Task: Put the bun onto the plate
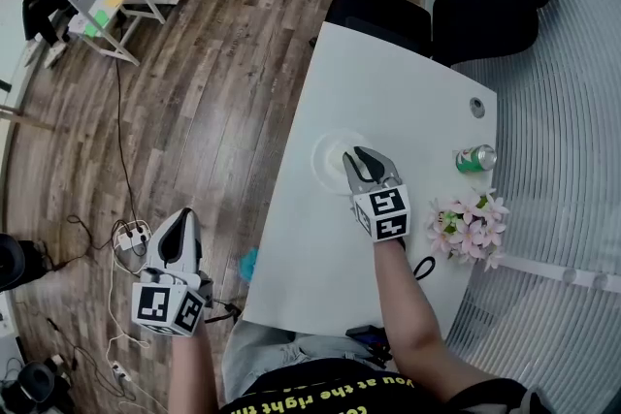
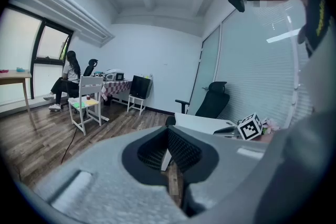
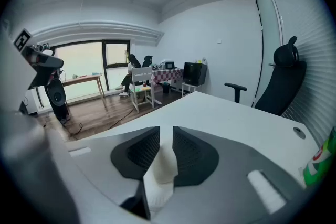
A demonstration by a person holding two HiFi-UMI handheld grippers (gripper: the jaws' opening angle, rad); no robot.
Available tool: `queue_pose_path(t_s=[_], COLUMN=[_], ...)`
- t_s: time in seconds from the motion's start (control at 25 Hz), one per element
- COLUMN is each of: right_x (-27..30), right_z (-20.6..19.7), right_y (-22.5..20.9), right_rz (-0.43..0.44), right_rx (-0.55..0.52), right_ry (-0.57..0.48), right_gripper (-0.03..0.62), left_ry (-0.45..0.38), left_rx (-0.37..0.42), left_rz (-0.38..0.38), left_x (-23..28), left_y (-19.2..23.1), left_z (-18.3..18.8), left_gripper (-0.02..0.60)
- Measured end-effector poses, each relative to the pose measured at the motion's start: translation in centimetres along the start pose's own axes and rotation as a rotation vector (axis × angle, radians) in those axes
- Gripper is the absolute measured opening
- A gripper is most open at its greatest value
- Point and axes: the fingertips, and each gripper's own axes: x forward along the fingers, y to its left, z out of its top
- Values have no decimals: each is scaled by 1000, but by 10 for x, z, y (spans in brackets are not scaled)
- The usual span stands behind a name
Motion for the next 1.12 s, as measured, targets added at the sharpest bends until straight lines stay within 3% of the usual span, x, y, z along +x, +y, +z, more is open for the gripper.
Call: queue_pose_path(t_s=[0.16,1.12], right_x=[-11,-127], right_z=[14,99], right_y=[-5,-13], right_rz=[-19,-115], right_rx=[17,62], right_ry=[-56,-333], right_gripper=[9,6], left_ry=[-7,-93], left_rx=[8,66], left_rz=[-8,-107], left_x=[-1,-15], left_y=[-4,-44], left_z=[5,49], left_gripper=[0,0])
